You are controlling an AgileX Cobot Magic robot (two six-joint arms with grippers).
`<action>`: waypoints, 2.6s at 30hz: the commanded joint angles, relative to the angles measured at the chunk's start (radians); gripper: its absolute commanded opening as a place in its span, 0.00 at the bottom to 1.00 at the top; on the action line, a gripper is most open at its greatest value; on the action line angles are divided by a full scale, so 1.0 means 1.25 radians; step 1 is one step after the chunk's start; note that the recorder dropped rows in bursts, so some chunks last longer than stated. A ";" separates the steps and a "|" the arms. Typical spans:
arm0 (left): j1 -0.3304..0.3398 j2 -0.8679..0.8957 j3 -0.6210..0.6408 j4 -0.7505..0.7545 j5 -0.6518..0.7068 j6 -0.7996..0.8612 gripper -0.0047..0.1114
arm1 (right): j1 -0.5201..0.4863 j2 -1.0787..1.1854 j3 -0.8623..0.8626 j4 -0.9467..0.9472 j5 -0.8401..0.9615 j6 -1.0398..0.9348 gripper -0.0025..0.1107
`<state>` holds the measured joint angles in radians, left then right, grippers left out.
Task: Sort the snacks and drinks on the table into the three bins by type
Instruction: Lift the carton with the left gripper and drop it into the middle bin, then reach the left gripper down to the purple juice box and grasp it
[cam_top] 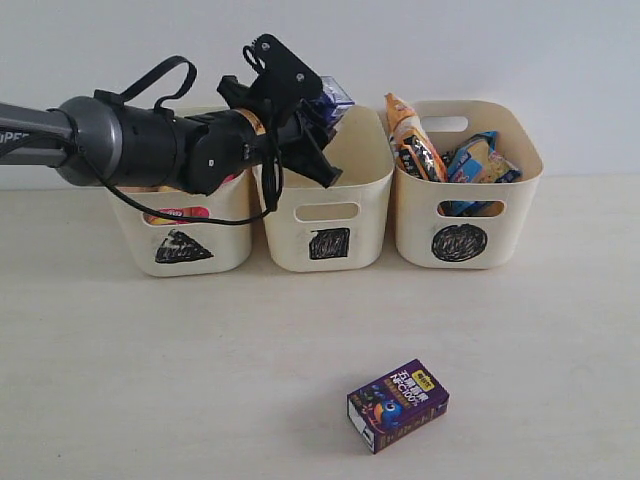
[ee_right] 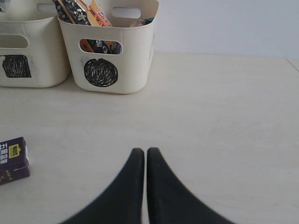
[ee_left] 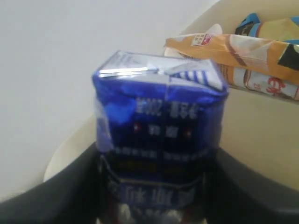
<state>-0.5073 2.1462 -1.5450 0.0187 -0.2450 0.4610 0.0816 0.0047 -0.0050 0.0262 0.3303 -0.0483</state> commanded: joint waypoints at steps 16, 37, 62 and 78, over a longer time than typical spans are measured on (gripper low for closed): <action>-0.002 -0.026 -0.011 -0.009 -0.023 -0.016 0.74 | -0.001 -0.004 0.004 -0.004 -0.007 -0.001 0.02; -0.012 -0.334 0.083 0.002 0.571 0.033 0.08 | -0.001 -0.004 0.004 -0.004 -0.007 -0.003 0.02; -0.284 -0.254 0.086 -0.050 0.832 -0.018 0.10 | -0.001 -0.004 0.004 -0.004 -0.007 -0.002 0.02; -0.340 -0.112 0.038 -0.147 0.888 -0.019 0.94 | -0.001 -0.004 0.004 -0.004 -0.007 -0.002 0.02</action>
<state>-0.9104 1.9904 -1.4837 -0.1595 0.8803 0.4828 0.0816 0.0047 -0.0050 0.0262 0.3303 -0.0483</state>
